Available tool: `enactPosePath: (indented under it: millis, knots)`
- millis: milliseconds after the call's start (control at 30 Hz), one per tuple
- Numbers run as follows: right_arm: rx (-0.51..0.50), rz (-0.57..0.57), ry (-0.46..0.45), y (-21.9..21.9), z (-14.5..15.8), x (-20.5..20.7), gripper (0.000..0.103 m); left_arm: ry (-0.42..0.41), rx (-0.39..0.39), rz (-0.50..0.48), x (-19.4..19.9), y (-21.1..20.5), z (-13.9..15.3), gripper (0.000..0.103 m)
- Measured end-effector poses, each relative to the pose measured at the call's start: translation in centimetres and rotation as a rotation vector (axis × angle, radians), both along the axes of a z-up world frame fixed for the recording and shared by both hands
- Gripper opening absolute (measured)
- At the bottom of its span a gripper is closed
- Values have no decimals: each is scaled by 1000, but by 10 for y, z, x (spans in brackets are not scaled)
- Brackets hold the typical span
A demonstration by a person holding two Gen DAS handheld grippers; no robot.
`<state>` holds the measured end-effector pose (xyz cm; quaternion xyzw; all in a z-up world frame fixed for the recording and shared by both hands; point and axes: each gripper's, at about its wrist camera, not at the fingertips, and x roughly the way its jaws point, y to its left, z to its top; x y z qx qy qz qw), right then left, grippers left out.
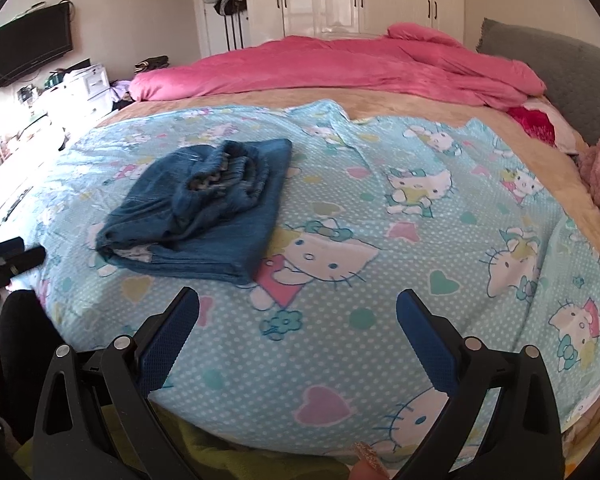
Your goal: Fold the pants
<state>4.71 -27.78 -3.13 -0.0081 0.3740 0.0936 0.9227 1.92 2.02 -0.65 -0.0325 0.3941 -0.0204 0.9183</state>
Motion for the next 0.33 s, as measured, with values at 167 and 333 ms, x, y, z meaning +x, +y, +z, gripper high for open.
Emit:
enactPosePath:
  millis: [167, 333]
  knots:
    - [59, -134, 48, -62, -5, 49, 98, 77, 49, 132, 62, 61, -16, 94]
    - [-131, -468, 30, -184, -2, 132, 99, 168, 138, 316, 153, 160, -40, 94]
